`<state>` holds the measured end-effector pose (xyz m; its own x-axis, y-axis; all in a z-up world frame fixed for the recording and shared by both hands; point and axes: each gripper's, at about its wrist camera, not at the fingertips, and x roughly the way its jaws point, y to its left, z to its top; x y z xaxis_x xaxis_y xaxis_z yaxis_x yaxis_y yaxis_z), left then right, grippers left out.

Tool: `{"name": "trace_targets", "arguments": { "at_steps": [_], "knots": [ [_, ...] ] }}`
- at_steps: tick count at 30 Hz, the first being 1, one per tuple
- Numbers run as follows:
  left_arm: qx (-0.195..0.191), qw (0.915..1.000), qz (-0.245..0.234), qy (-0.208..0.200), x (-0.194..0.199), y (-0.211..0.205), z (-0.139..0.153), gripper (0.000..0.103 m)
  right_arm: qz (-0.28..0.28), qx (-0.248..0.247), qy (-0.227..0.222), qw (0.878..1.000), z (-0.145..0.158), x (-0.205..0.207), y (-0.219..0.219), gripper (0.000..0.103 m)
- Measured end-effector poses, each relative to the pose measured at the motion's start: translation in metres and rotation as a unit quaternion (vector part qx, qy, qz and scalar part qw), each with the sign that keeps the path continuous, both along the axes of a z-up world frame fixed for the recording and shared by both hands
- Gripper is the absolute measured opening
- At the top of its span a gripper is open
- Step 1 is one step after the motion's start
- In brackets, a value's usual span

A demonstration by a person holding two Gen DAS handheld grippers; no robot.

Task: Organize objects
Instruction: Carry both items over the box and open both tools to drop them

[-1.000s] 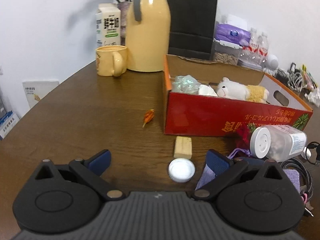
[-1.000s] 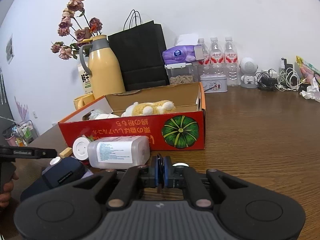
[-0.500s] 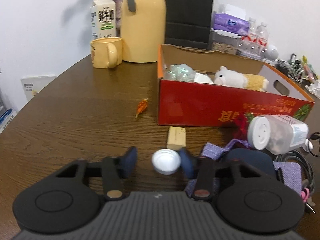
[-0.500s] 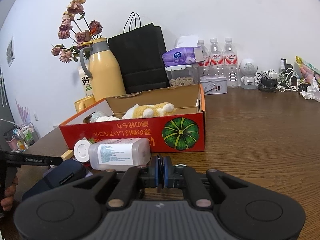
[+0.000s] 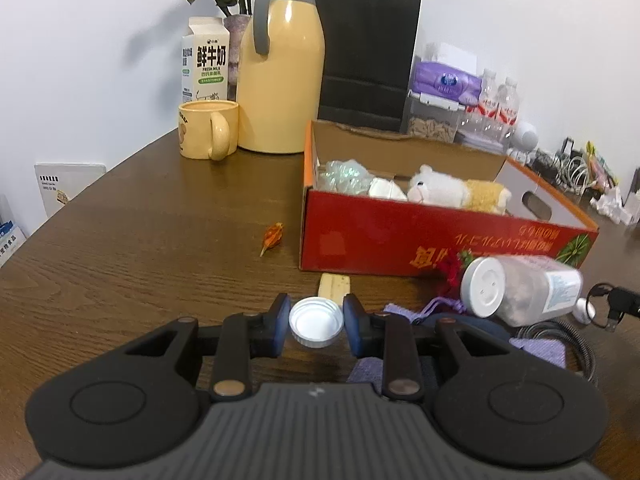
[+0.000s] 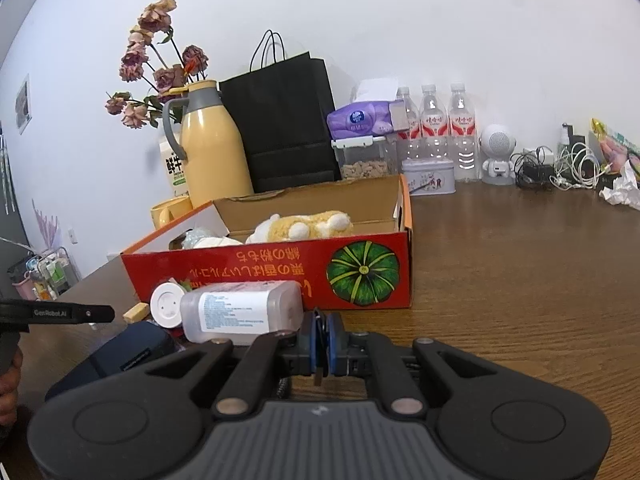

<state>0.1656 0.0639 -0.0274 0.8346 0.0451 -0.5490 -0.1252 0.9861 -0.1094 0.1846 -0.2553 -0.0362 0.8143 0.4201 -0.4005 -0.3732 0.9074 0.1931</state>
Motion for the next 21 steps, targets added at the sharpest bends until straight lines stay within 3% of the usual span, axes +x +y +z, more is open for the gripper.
{"name": "trace_targets", "arguments": {
  "at_steps": [9,21],
  "knots": [
    [-0.007,0.9985,-0.024,-0.049,0.001,-0.012,0.031,0.03,0.002,0.012,-0.045,0.999,0.022,-0.003,0.0,0.005],
    [0.003,0.9939,-0.045,-0.1,0.048,-0.041,0.068,0.03,0.007,0.014,-0.103,0.995,0.07,0.039,0.026,0.005]
  ]
}}
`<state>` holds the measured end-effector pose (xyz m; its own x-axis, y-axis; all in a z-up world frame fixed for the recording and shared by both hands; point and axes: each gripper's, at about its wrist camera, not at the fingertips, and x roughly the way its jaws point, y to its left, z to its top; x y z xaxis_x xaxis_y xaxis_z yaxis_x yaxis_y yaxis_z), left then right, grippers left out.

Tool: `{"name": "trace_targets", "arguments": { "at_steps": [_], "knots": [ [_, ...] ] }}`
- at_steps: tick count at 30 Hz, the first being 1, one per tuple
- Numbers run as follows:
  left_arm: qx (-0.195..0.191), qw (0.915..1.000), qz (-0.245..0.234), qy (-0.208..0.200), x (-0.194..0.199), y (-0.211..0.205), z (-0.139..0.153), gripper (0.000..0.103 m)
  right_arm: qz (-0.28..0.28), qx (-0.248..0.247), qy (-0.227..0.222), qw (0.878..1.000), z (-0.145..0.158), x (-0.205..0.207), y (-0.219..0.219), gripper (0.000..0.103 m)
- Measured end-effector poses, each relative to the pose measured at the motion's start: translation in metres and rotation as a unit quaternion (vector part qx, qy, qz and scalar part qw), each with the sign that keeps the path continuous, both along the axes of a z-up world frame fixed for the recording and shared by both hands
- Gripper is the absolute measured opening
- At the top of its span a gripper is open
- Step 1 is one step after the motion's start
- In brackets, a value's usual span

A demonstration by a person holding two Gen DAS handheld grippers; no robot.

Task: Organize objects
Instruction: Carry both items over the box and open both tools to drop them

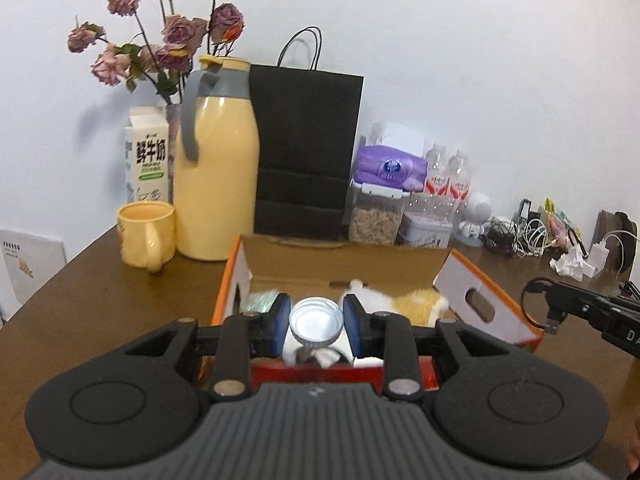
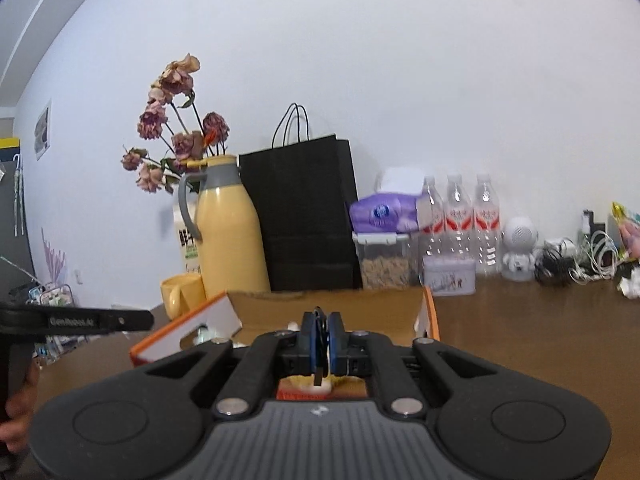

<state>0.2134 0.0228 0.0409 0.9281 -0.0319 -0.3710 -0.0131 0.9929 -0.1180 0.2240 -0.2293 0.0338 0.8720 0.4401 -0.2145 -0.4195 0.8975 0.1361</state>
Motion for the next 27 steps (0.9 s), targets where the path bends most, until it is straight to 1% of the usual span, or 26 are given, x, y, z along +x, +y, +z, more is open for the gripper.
{"name": "trace_targets", "arguments": {
  "at_steps": [3,7,11,13,17,20,21,23,25,26,27],
  "knots": [
    [0.005,1.0,0.001,-0.008,0.015,-0.004,0.002,0.03,-0.003,-0.001,-0.002,1.0,0.005,0.018,0.01,0.005],
    [-0.002,0.9999,0.011,-0.007,0.042,-0.003,0.004,0.03,-0.008,0.0,0.004,1.0,0.004,0.045,0.021,0.005],
    [-0.016,0.9994,0.031,-0.004,0.067,0.003,0.001,0.03,-0.016,0.015,0.021,1.0,-0.008,0.069,0.027,0.005],
    [-0.023,0.9991,0.035,0.004,0.076,0.006,-0.004,0.03,-0.019,0.009,0.033,0.999,-0.018,0.075,0.029,0.005],
    [-0.009,0.9991,0.029,0.029,0.084,0.005,-0.018,0.03,-0.02,-0.002,0.055,0.998,-0.027,0.081,0.031,0.005],
    [0.002,0.9991,0.023,0.034,0.083,-0.001,-0.023,0.03,-0.022,-0.009,0.063,0.998,-0.031,0.081,0.031,0.005],
    [0.004,0.9991,0.024,0.033,0.082,-0.003,-0.024,0.033,-0.023,-0.012,0.064,0.998,-0.033,0.081,0.031,0.006],
    [0.009,0.9991,0.026,0.031,0.079,-0.005,-0.025,0.048,-0.025,-0.018,0.066,0.997,-0.034,0.08,0.032,0.011],
    [0.013,0.9992,0.03,0.021,0.073,-0.005,-0.025,0.079,-0.03,-0.026,0.065,0.997,-0.036,0.077,0.033,0.013],
    [0.014,0.9992,0.033,0.014,0.07,-0.005,-0.024,0.085,-0.031,-0.03,0.065,0.997,-0.036,0.076,0.034,0.021],
    [0.015,0.9992,0.036,0.007,0.068,-0.005,-0.022,0.094,-0.033,-0.031,0.064,0.997,-0.036,0.075,0.034,0.029]
  ]
}}
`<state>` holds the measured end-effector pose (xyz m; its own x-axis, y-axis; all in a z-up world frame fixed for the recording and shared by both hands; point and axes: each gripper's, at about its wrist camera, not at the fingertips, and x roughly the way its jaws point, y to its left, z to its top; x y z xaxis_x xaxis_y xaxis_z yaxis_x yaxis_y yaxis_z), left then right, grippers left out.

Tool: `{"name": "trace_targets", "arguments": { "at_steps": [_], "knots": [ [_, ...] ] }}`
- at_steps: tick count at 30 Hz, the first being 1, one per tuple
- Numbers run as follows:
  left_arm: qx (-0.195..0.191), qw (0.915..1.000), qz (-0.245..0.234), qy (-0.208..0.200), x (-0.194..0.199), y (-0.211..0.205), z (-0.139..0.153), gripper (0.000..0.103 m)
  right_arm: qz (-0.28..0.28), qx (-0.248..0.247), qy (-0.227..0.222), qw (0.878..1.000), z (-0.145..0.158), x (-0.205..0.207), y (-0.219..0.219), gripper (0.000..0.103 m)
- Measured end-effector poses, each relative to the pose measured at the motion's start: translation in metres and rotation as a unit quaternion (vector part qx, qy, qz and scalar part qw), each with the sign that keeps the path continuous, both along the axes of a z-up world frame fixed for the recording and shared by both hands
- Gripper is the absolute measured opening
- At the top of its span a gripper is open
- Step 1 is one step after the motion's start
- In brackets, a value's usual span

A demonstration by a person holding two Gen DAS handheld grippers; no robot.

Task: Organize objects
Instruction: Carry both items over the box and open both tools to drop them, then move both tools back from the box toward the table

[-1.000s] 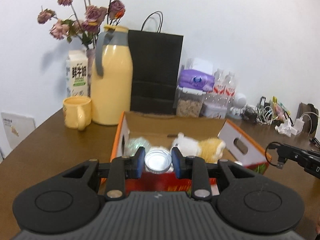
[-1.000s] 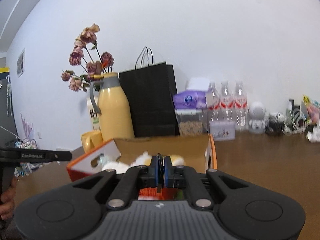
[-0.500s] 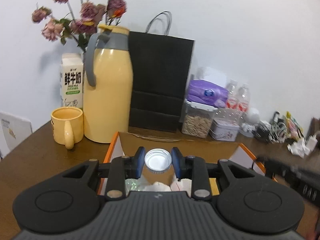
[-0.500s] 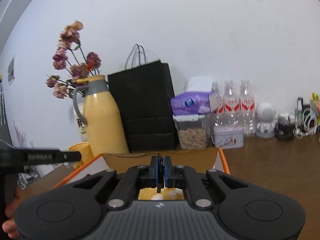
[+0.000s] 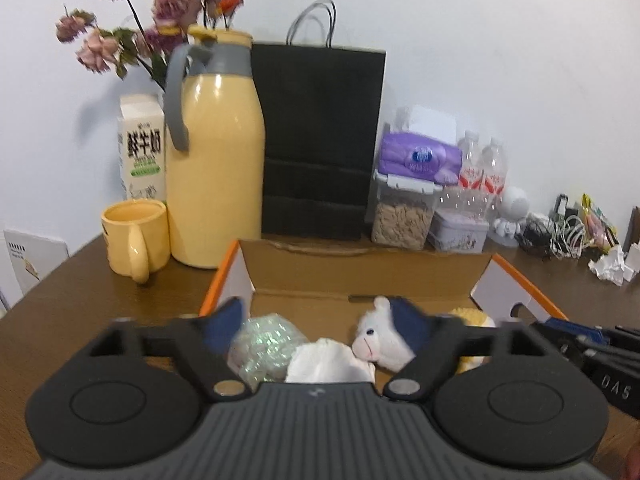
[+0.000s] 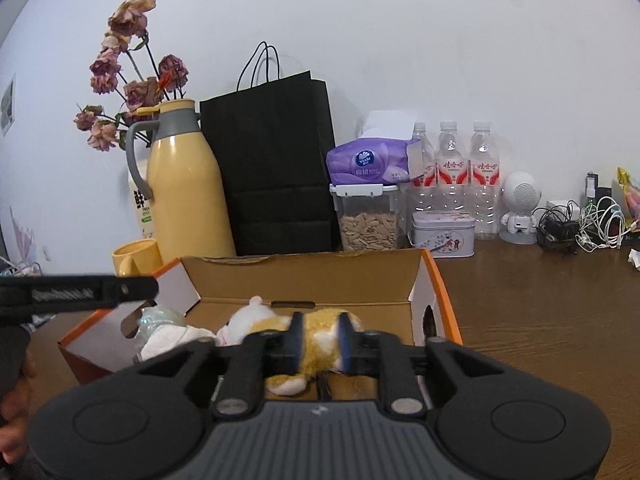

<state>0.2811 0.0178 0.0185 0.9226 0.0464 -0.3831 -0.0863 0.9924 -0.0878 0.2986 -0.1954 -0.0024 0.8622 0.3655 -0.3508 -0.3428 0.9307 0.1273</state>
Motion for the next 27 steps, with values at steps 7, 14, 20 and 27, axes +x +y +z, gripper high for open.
{"name": "trace_targets", "arguments": {
  "at_steps": [7,14,20,27],
  "knots": [
    [-0.004,0.9997,0.008,-0.021,-0.009,0.001,0.006,0.103,-0.03,-0.018,-0.026,0.999,0.003,-0.007,0.001,0.1],
    [-0.009,0.9998,0.012,-0.014,-0.009,0.004,0.003,0.103,-0.036,-0.027,-0.025,0.999,0.001,-0.007,0.002,0.103],
    [-0.012,0.9997,0.009,-0.017,-0.013,0.005,0.003,0.103,-0.041,-0.028,-0.026,0.998,0.0,-0.009,0.001,0.103],
    [-0.019,0.9993,0.008,-0.029,-0.019,0.007,0.003,0.103,-0.043,-0.022,-0.031,0.998,0.002,-0.012,-0.002,0.103]
  ]
}}
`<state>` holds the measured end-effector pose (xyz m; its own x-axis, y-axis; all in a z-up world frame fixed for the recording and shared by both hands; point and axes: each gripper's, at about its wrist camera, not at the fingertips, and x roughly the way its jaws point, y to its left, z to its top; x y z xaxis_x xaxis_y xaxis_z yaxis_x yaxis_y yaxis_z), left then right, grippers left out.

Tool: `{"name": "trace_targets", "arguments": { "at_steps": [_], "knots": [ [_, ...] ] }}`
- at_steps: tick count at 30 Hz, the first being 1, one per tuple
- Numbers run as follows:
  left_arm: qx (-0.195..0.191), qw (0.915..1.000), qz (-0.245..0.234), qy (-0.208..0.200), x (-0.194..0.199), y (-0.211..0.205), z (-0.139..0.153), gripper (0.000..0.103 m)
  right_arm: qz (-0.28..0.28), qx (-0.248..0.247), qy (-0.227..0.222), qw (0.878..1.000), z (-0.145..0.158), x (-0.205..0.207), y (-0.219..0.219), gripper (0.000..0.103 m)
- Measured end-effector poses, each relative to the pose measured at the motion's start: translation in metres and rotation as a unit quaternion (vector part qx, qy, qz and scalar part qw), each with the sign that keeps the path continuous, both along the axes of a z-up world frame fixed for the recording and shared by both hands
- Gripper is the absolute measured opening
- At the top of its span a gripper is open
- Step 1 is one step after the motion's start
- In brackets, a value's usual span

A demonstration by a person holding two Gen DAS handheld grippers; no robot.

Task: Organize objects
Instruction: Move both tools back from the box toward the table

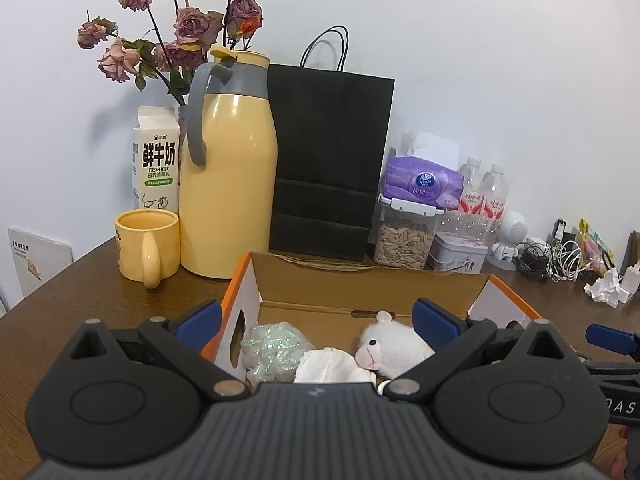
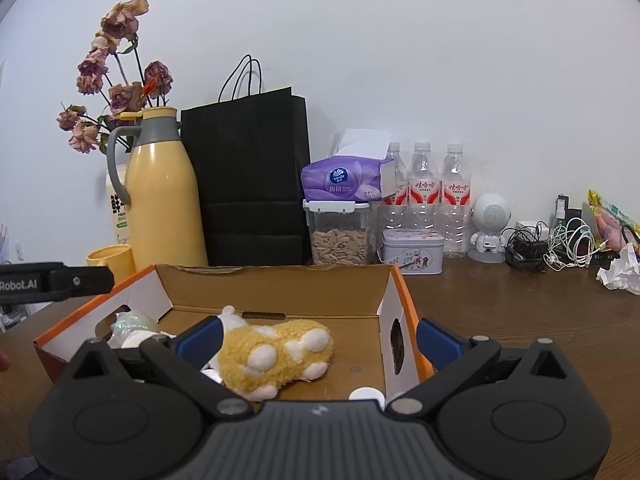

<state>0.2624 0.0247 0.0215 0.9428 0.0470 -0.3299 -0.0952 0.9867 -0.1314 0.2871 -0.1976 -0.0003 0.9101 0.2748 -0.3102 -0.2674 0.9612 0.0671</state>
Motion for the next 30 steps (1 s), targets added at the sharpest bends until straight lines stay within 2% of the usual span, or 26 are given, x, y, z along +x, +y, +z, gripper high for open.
{"name": "trace_targets", "arguments": {
  "at_steps": [8,16,21,25,30],
  "knots": [
    [-0.007,0.9999,0.0,-0.009,-0.014,0.007,0.003,0.103,0.011,0.005,-0.015,1.0,0.008,-0.015,-0.012,0.103],
    [-0.008,0.9996,0.025,-0.013,-0.039,0.024,0.005,0.103,-0.005,0.01,-0.004,1.0,0.006,-0.03,-0.04,0.103],
    [0.014,0.9995,0.027,-0.002,-0.058,0.031,0.001,0.103,0.017,-0.012,0.029,0.999,-0.003,-0.043,-0.052,0.103],
    [0.028,0.9988,0.033,0.024,-0.07,0.042,-0.007,0.103,0.054,-0.047,0.079,0.994,-0.018,-0.053,-0.052,0.103],
    [0.036,0.9971,0.042,0.053,-0.082,0.057,-0.015,0.103,0.054,-0.072,0.112,0.99,-0.032,-0.064,-0.05,0.101]
  ]
}}
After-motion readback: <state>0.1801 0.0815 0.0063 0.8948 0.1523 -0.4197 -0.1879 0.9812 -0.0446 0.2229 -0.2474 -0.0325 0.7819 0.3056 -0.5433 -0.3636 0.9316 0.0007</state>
